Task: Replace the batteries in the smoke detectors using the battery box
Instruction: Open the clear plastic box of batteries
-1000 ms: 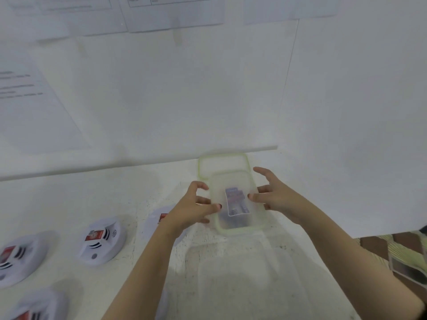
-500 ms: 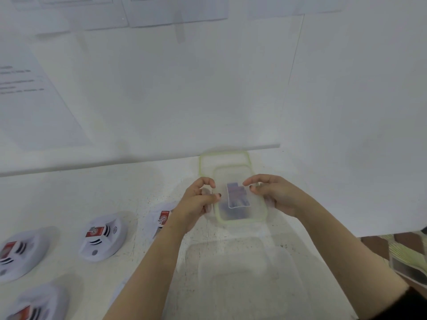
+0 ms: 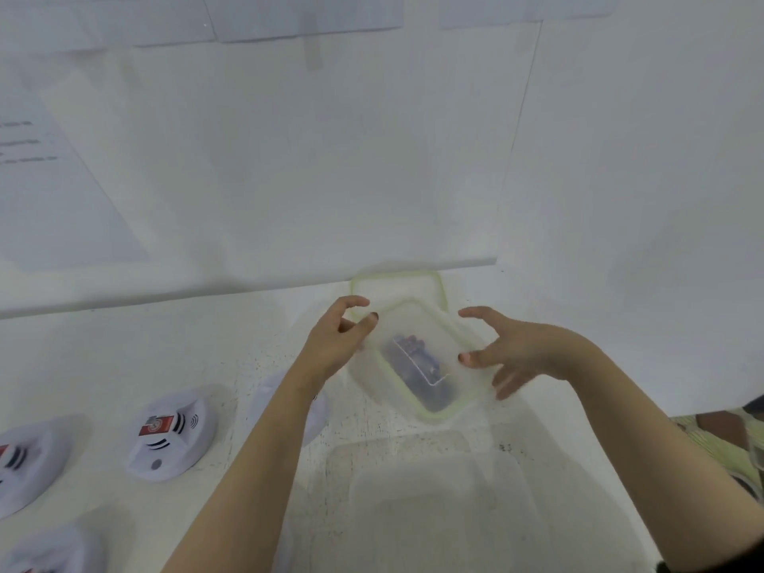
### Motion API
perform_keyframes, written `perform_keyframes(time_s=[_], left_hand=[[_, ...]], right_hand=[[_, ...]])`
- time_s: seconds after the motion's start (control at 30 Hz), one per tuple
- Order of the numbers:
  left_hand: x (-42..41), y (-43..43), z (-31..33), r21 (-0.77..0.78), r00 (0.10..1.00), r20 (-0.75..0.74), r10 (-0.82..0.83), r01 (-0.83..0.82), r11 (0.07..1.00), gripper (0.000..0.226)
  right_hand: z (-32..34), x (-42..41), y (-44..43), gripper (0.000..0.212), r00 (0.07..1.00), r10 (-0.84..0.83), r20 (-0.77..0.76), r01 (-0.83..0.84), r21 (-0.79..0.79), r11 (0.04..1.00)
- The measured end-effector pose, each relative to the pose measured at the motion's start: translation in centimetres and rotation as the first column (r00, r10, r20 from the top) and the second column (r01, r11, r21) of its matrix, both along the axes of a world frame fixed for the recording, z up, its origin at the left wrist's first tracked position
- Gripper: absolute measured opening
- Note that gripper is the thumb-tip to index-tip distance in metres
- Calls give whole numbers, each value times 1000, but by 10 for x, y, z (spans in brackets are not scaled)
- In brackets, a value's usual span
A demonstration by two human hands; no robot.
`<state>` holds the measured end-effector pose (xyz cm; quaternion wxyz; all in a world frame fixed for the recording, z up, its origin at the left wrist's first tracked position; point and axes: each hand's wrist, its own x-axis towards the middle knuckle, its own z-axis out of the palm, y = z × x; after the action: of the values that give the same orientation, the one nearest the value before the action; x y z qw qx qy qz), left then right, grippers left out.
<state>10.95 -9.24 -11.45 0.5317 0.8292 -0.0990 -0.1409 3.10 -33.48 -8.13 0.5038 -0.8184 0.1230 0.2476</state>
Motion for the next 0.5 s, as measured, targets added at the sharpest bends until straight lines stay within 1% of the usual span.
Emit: perform_keyframes(time_s=[0.03, 0.07, 0.13, 0.17, 0.23, 0.27, 0.3, 0.37, 0.4, 0.43, 0.5], left_hand=[[1, 4, 1, 61, 1000, 25, -7, 5, 998, 24], [1, 8, 1, 102, 999, 20, -31, 29, 994, 25], [-3, 16, 4, 136, 994, -49, -100, 106, 985, 25], [-8, 20, 5, 120, 989, -83, -121, 131, 984, 28], [-18, 25, 9, 28, 984, -114, -137, 141, 990, 39], [-24, 26, 10, -7, 984, -107, -141, 141, 990, 43], [-29, 26, 10, -9, 986, -90, -142, 142, 990, 44], [-37, 29, 10, 7, 991, -68, -116, 116, 993, 35], [-41, 31, 11, -7, 992, -78, -104, 104, 995, 29], [-43, 33, 11, -33, 991, -90, -100, 98, 995, 25], [-45, 39, 12, -54, 992, -102, -73, 68, 996, 28]], right_hand=[[4, 1, 0, 69, 999, -14, -46, 11, -59, 998], [6, 2, 1, 64, 997, -30, -71, 22, -102, 995], [8, 2, 3, 59, 996, -58, -62, 47, -156, 987], [8, 3, 4, 58, 997, -71, -36, 63, -185, 981], [4, 5, 8, 54, 994, -94, 55, 106, -270, 957], [2, 5, 8, 51, 987, -112, 118, 143, -309, 940], [1, 6, 8, 47, 975, -129, 183, 184, -327, 927], [-2, 5, 4, 39, 953, -153, 262, 226, -277, 934], [-2, 2, 1, 35, 953, -160, 258, 218, -216, 952], [-2, -3, -3, 32, 962, -156, 222, 193, -153, 969], [1, -16, -11, 28, 986, -109, 128, 116, -50, 992]])
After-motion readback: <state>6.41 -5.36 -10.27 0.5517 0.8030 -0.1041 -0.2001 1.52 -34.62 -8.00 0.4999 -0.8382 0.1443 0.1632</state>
